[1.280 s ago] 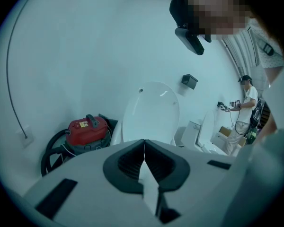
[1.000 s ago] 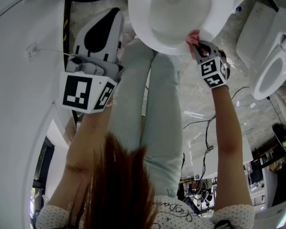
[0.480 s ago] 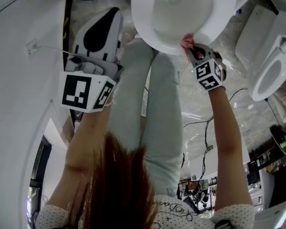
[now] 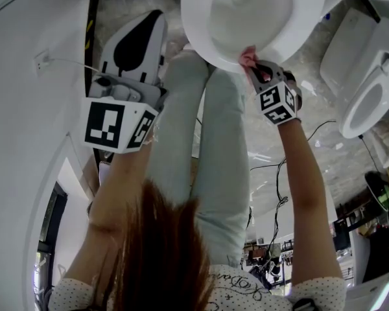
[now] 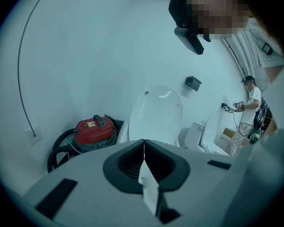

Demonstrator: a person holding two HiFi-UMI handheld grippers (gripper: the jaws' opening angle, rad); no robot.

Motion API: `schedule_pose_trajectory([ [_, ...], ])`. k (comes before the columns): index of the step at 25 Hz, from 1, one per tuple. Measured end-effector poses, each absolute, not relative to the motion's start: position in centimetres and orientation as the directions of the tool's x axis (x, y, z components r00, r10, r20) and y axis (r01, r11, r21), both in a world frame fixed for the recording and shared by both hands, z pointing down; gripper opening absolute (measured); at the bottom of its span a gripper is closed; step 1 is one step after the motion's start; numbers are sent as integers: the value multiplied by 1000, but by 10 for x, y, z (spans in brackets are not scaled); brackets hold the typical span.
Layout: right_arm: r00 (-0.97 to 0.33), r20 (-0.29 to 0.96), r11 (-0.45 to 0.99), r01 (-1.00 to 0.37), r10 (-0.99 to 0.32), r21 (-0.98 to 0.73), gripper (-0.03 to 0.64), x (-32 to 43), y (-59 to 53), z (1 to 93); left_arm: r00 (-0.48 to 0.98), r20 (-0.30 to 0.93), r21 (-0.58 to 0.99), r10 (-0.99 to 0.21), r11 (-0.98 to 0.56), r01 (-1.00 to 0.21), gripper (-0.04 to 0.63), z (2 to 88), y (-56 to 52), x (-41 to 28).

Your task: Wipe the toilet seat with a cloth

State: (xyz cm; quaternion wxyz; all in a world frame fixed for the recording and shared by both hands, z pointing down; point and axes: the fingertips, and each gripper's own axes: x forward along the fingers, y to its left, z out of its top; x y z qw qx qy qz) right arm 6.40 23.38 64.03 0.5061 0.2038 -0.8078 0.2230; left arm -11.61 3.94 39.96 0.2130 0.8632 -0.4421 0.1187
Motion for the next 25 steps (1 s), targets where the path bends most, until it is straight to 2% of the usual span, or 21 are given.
schedule_pose_trajectory([
  [25,-504,860,909,-391,-82,-143,32,20,233,639,534,398,261,-746,-465,-846,6,403,41,-135],
])
